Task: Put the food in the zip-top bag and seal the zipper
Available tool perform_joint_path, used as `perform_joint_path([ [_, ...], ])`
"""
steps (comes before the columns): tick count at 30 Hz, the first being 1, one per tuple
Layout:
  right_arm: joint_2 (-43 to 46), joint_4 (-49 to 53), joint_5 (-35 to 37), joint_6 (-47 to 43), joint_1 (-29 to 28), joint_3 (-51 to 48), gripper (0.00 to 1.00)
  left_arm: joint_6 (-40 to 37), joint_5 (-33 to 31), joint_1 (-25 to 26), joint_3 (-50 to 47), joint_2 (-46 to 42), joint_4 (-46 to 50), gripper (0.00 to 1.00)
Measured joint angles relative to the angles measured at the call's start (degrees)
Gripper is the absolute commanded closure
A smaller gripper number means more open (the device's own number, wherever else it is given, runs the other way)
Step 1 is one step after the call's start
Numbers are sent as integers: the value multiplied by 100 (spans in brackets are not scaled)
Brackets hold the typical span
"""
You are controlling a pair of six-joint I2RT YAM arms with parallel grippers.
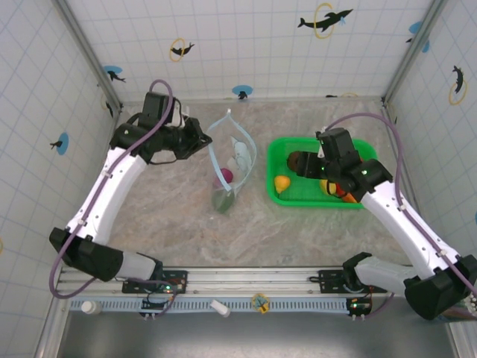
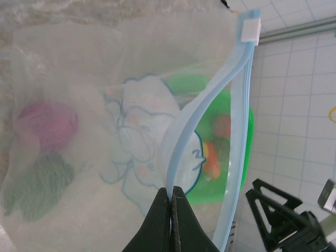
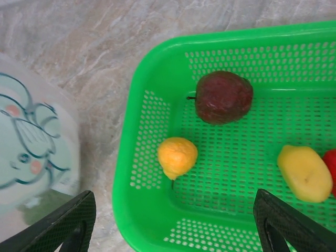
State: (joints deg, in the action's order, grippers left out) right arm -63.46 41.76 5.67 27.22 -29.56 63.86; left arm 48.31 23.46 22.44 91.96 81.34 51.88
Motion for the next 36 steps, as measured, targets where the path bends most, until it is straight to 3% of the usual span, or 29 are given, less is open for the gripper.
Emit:
perform_joint_path([
  [6, 304, 59, 109, -157, 146, -503, 17, -72, -173, 0, 555, 352, 376, 100],
  [13, 149, -575, -540, -70, 896, -1346, 0, 527, 337, 7, -1023, 319, -946, 100],
  [23, -1438, -2446, -1220, 50, 1532, -1626, 1, 1014, 1045, 11, -1582, 457, -2229, 100],
  [30, -2693, -3187, -1499, 151, 1729, -1447, 1, 1207, 1397, 11, -1716, 505, -2710, 100],
  [36, -3104, -3877, -1869, 321, 1799, -1408, 0, 1327, 1663, 35, -1716, 671, -2905, 100],
])
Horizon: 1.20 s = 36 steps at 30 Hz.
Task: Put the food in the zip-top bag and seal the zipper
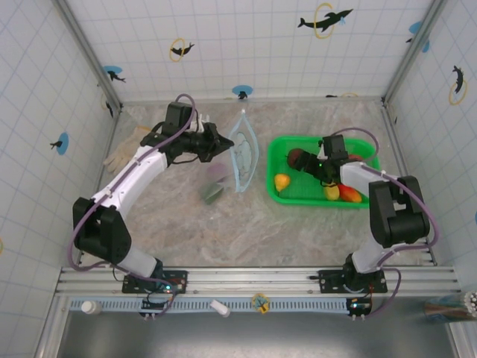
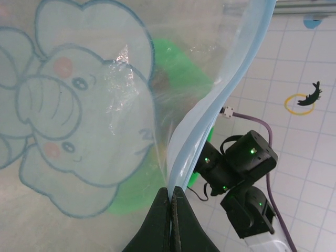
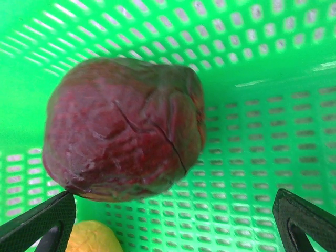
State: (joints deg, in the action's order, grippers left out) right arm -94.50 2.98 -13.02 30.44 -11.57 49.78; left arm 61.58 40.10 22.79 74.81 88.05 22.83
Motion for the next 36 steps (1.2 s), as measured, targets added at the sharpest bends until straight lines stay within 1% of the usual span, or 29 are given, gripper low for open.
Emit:
perform_joint_path([
  [6, -431, -546, -476, 122, 70, 293, 0, 48, 269, 9, 109, 269, -203, 100],
  [10, -568, -872, -743, 234, 74, 319, 1, 87, 352, 9, 142, 422, -323, 100],
  [16, -774, -1086, -964, 363, 94, 382, 17, 151, 450, 9, 142, 437, -417, 100],
  [20, -785, -1158, -1082, 442, 116, 382, 33, 149, 474, 9, 142, 437, -409, 100],
  [22, -785, -1200, -1147, 509, 114, 382, 38, 149, 474, 9, 142, 437, -407, 100],
  [24, -774, -1202, -1191, 579, 116, 376, 41, 149, 470, 9, 144, 437, -404, 100],
  [28, -492, -1156, -1185, 605, 118, 221, 43, 146, 426, 9, 142, 431, -363, 100],
  [32, 153, -946, -1110, 597, 149, -9, 43, 146, 382, 9, 142, 422, -299, 100],
  [36, 811, -710, -1034, 586, 238, -173, 47, 146, 334, 9, 142, 409, -273, 100],
])
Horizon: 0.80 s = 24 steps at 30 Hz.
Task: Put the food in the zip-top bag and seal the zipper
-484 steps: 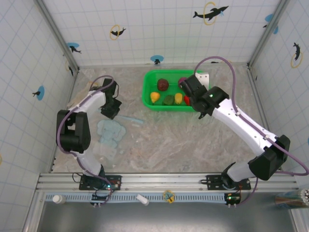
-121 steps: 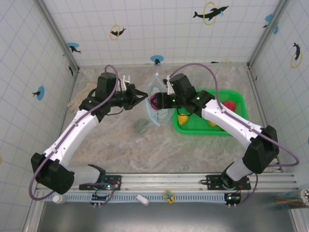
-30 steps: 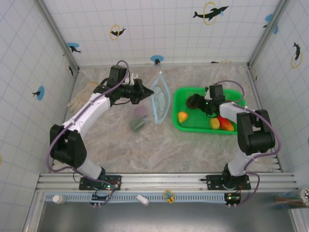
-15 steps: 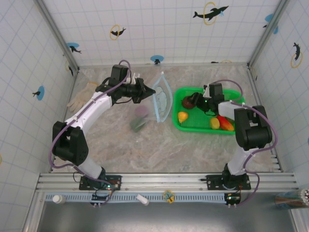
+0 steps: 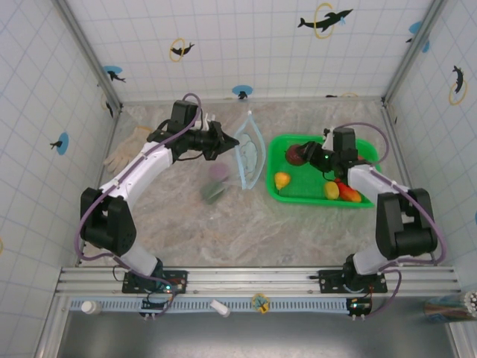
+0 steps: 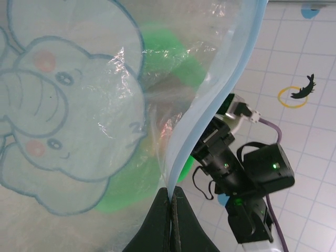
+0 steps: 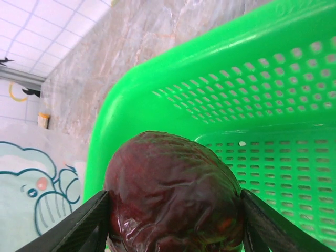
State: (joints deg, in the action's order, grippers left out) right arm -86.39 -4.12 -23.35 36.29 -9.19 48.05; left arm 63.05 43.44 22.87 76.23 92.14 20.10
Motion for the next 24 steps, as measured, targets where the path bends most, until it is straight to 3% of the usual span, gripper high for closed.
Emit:
perform_joint_path([
  [5, 866, 389, 256, 13, -42, -151, 47, 7, -63, 0, 0, 0, -9, 100],
  [13, 2092, 743, 662, 11, -920, 92, 48, 122, -92, 33, 24, 0, -52, 100],
  [19, 2002, 855, 636, -55, -1628, 909, 48, 157, -170, 72, 44, -26, -92, 100],
  [24, 1252, 1377, 1010, -566, -2535, 1735, 49, 157, -258, 70, 44, -201, -94, 100],
])
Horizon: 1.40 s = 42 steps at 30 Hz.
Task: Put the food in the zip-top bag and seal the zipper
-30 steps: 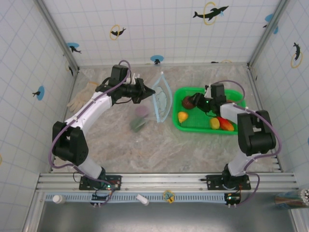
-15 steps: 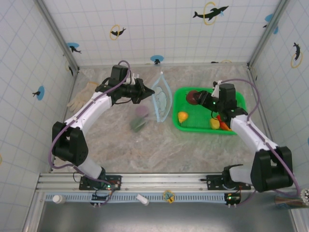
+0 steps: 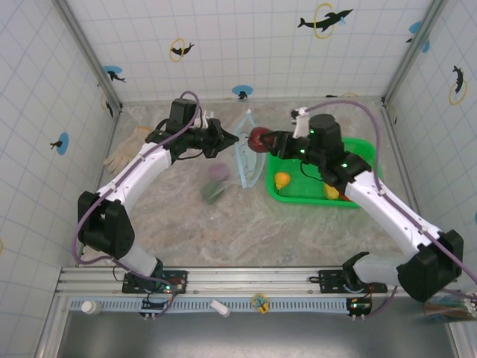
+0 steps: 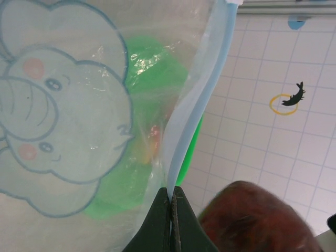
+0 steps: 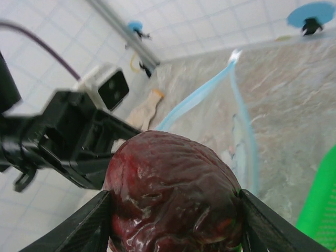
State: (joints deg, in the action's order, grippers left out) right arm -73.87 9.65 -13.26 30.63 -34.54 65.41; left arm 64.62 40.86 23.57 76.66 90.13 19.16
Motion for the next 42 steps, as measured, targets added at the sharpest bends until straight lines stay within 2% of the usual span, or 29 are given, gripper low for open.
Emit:
perform_joint_path([
  [3, -422, 293, 229, -184, -308, 162, 51, 0, -55, 0, -2, -142, 7, 100],
  [8, -1095, 960, 608, -282, -439, 638, 50, 9, -105, 2, -2, -466, 61, 100],
  [14, -1674, 1357, 763, -308, -662, 1633, 48, -238, -125, 190, 11, -970, 734, 100],
  [20, -1884, 1652, 763, -304, -896, 2094, 48, -483, -122, 273, 9, -1412, 1534, 100],
  [25, -1899, 1845, 841, -282, -1071, 2094, 48, -481, -28, 275, -7, -1646, 1735, 100],
  [28, -1906, 1849, 872, -212, -1121, 2087, 54, -483, 2, 275, -72, -1650, 1768, 100],
  [30, -1917, 1786, 903, -140, -1126, 2035, 55, -481, 2, 275, -188, -1639, 1751, 100],
  [31, -1928, 1731, 929, -94, -1126, 1989, 51, -481, 0, 275, -254, -1624, 1735, 100],
  [33, -2013, 1637, 966, 4, -1137, 1934, 33, -481, -24, 275, -361, -1572, 1681, 100],
  [35, -2168, 1497, 1008, 92, -1161, 1884, 22, -479, -72, 275, -461, -1521, 1591, 100],
  [42, -2299, 1231, 990, 238, -1152, 1604, 20, -476, -275, 236, -734, -1513, 1497, 100],
])
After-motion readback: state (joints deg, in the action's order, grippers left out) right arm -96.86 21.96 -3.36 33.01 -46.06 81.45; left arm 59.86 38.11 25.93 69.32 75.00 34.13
